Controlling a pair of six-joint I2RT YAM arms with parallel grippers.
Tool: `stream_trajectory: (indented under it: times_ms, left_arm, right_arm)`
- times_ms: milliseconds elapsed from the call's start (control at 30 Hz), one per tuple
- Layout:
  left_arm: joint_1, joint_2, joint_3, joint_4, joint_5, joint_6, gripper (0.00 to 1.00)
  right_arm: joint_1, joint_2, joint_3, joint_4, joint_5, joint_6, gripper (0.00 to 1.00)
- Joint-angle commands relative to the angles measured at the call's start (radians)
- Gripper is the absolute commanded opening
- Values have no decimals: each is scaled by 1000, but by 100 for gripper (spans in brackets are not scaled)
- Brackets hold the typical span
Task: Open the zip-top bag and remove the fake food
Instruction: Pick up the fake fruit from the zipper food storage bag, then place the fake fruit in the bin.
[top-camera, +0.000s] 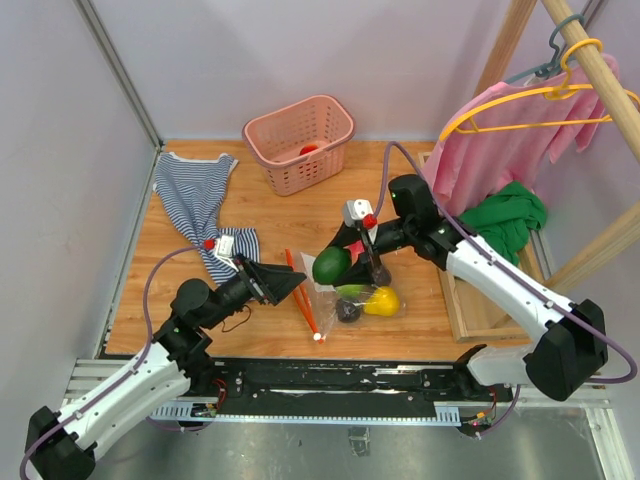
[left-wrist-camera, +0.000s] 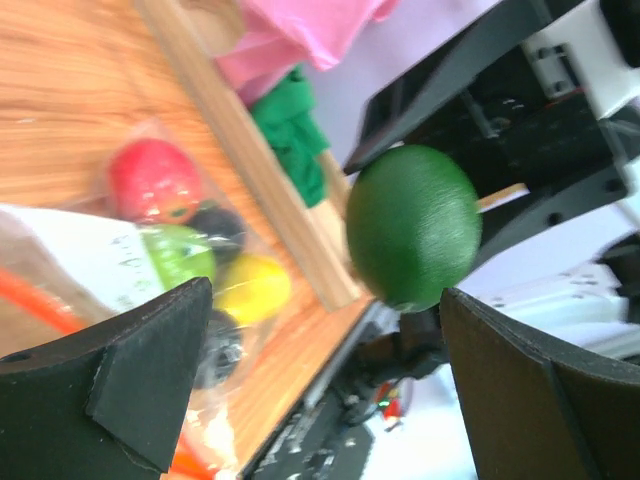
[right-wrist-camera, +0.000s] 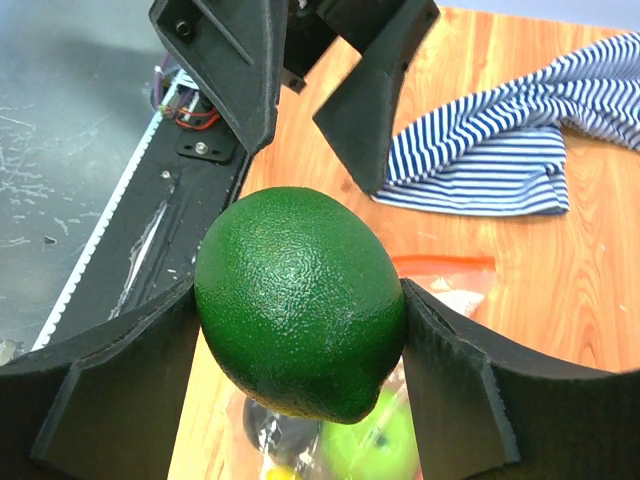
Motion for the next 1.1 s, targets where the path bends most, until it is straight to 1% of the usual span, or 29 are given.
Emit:
stream_trajectory:
  times_ms: [0, 100, 233, 333, 467, 600, 867, 1067]
  left_arm:
    - [-4, -35, 63, -298, -161, 228, 99]
    - [-3, -32, 61, -366, -270, 324, 99]
    - [-3, -12, 30, -326, -355, 429, 99]
    - [-4, 4, 5, -283, -409, 466, 99]
    - [-3, 9, -39, -226, -470, 480, 99]
    - [-3, 0, -86, -180, -505, 477, 99]
    - [-3, 33, -106, -149, -535, 454, 99]
    - [-3, 87, -95, -126, -519, 462, 99]
  right_arm:
    - [-49, 10, 62, -94, 50, -57, 28]
    - [-63, 11, 91, -124, 114, -77, 28]
    - [-63, 17, 123, -144, 210, -98, 29]
    - [-63, 42, 168, -150, 300, -108, 29]
    - [-63, 108, 281, -178, 400, -105, 30]
    - [-61, 176, 393, -179, 461, -90, 31]
    - [-61, 343, 630, -180, 581, -68, 31]
    - [-57, 467, 793, -173, 650, -68, 33]
